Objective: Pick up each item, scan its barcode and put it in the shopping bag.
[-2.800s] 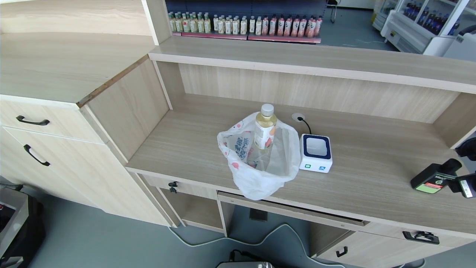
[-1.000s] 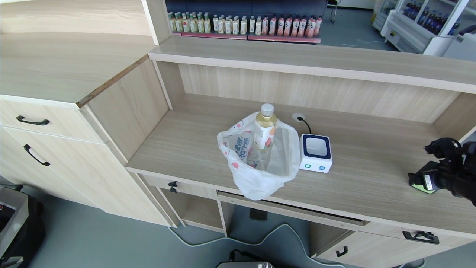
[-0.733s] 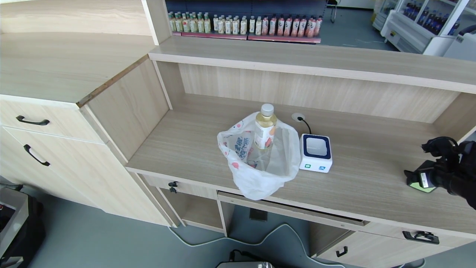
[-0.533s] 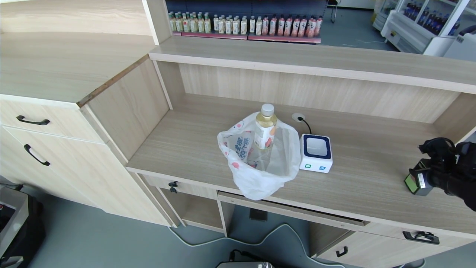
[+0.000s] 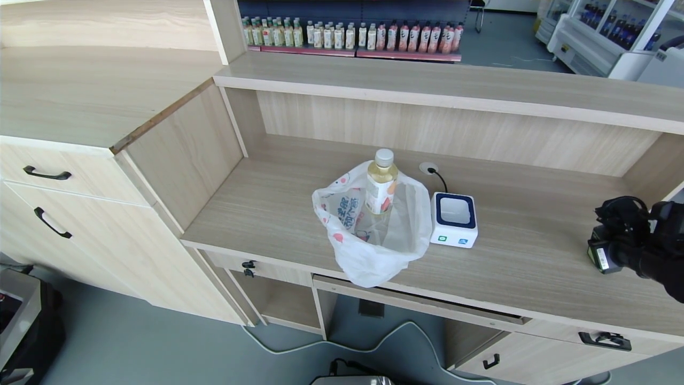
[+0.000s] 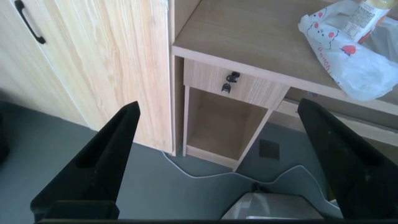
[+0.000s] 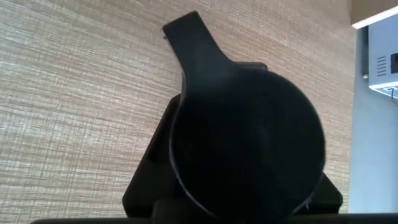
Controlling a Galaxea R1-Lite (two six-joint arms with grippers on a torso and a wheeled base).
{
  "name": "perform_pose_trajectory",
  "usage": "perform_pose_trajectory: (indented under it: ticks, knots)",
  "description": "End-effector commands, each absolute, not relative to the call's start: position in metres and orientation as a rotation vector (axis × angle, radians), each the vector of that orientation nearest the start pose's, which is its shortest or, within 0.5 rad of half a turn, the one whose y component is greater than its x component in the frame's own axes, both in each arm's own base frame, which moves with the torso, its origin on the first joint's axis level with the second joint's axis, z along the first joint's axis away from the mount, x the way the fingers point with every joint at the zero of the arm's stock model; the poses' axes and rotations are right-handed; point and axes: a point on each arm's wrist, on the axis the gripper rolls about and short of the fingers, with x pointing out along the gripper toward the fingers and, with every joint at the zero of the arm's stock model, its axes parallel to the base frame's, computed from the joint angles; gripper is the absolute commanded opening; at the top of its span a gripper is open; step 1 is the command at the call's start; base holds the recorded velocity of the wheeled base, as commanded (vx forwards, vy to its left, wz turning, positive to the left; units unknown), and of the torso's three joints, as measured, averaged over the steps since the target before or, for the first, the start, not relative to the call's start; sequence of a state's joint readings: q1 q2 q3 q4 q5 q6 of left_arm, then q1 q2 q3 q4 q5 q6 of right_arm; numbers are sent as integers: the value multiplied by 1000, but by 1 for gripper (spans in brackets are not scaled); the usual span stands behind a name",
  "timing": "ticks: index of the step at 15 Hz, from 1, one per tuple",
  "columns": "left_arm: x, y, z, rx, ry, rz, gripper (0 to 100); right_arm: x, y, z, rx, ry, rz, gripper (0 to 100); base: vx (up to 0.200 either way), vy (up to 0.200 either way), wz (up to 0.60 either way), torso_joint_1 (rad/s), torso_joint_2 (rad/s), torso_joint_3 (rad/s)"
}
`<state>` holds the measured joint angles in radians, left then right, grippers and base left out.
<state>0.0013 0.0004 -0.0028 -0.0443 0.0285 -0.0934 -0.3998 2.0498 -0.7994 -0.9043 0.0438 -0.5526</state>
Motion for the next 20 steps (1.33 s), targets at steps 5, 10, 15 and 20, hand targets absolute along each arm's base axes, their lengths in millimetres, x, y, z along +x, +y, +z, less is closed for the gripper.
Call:
perform_pose_trajectory:
  ticks: [5, 10, 15, 20]
  knots:
    - [-23, 1, 81, -94, -49, 28, 100, 230, -96, 194, -930, 204, -271, 0, 0, 0, 0, 0, 0, 0]
    - [-23, 1, 81, -94, -49, 28, 100, 180, -44, 223, -1491, -153, 255, 0, 0, 0, 0, 0, 0, 0]
    - [-23, 1, 81, -94, -49, 28, 100, 170, 39, 247, -1959, -922, 386, 0, 0, 0, 0, 0, 0, 0]
    - [-23, 1, 81, -94, -49, 28, 100, 152, 127, 255, -1855, -1716, 107, 0, 0, 0, 0, 0, 0, 0]
